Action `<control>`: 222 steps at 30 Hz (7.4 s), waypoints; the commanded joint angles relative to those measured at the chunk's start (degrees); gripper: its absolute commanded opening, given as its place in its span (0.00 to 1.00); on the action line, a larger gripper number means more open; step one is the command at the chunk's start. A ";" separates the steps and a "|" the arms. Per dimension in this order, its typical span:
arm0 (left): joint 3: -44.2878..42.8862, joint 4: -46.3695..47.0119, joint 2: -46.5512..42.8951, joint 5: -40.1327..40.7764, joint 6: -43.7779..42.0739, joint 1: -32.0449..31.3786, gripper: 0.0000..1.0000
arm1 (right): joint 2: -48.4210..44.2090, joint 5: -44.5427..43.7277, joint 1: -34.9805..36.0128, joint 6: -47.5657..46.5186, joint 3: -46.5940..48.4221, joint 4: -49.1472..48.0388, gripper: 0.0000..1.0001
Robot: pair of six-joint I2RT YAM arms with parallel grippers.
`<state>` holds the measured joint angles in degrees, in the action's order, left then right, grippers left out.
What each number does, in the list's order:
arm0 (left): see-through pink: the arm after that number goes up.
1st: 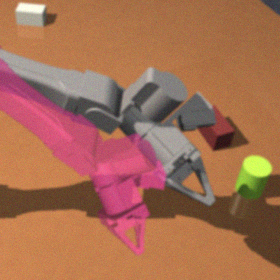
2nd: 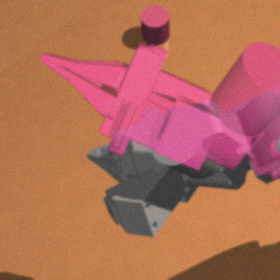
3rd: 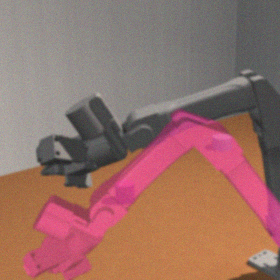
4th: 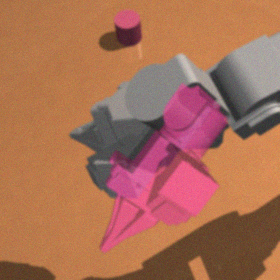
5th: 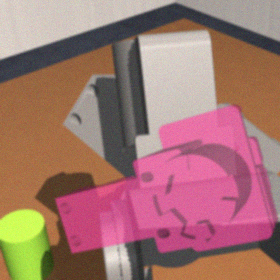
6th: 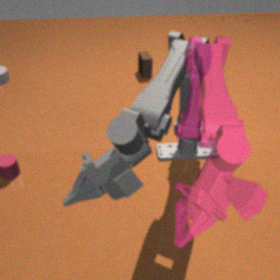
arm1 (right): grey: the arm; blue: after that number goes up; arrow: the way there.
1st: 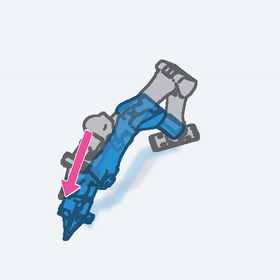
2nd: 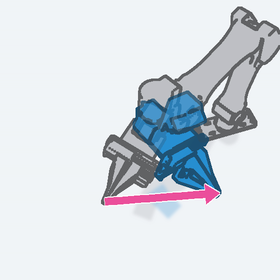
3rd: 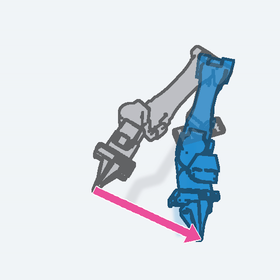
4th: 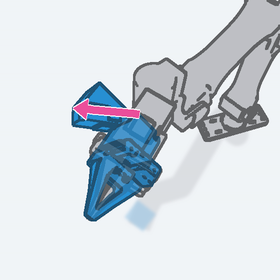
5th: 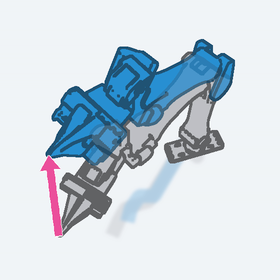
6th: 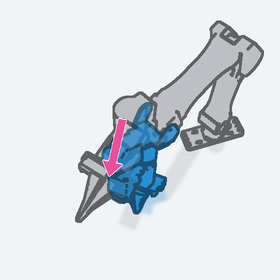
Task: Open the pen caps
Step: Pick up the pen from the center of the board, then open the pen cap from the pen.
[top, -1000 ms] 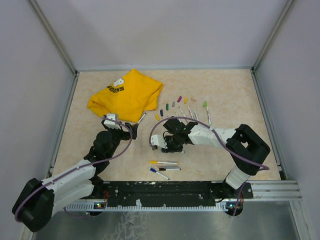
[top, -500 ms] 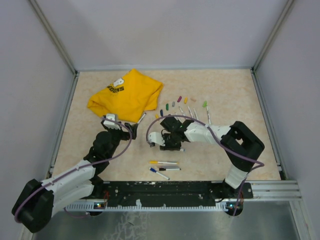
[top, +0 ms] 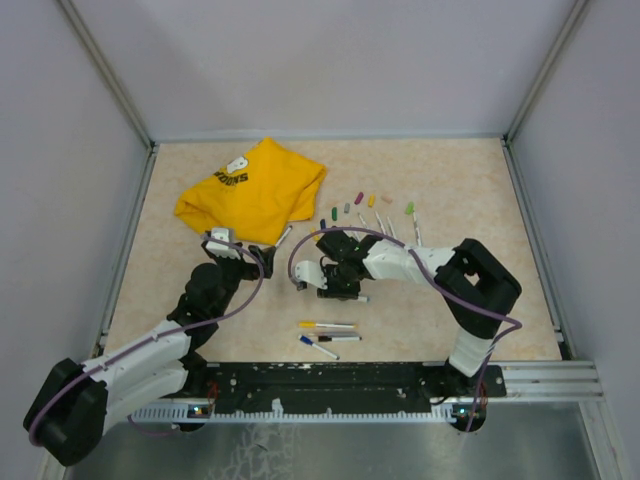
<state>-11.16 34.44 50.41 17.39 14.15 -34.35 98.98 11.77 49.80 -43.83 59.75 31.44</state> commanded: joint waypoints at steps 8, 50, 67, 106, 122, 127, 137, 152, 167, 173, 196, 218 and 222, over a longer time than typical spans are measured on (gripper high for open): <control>0.61 1.86 -0.83 0.19 0.43 0.07 1.00 | 1.48 -3.30 0.94 1.82 1.16 -0.21 0.25; -0.09 8.70 3.22 -18.24 12.21 0.07 1.00 | -7.84 8.47 -6.27 6.97 0.75 -3.92 0.00; 3.36 27.54 14.35 -29.19 23.09 -0.02 0.99 | -10.57 13.42 -9.26 9.41 -0.33 -6.38 0.00; 1.01 37.17 27.51 -26.91 32.17 -0.92 0.97 | -12.74 19.74 -13.65 13.19 -1.03 -8.82 0.00; -1.23 43.32 36.66 -12.66 37.87 -8.43 0.94 | -13.02 23.09 -13.94 15.84 -1.42 -10.60 0.00; -2.84 44.65 39.43 -8.51 39.00 -11.78 0.86 | -13.02 23.91 -14.03 16.62 -1.65 -11.30 0.00; -4.11 48.40 43.88 -5.14 42.13 -14.44 0.57 | -13.20 25.05 -14.11 17.46 -1.90 -11.90 0.00; -5.27 51.68 46.72 -7.81 44.54 -14.99 0.04 | -13.29 25.80 -14.11 17.82 -2.00 -12.26 0.00; -3.29 59.42 47.67 -7.67 41.57 -14.96 0.00 | -14.36 29.46 -15.08 17.30 -2.50 -12.11 0.12; -2.09 61.10 46.71 -7.30 40.24 -14.74 0.00 | -16.00 29.87 -15.59 17.29 -3.38 -12.89 0.27; 2.49 61.01 39.16 -10.80 34.69 -14.17 0.00 | -18.29 38.06 -17.52 13.95 -3.32 -9.83 0.58; -0.36 61.02 37.80 -12.73 34.49 -13.99 0.00 | -11.71 32.56 -11.93 17.32 -2.70 -11.56 0.24; 0.02 61.31 37.67 -12.71 35.02 -13.68 0.08 | -12.17 33.35 -11.91 17.42 -2.06 -10.86 0.00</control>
<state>-10.59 87.20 89.17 5.08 49.12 -48.47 87.31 43.59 37.30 -26.37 55.90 21.47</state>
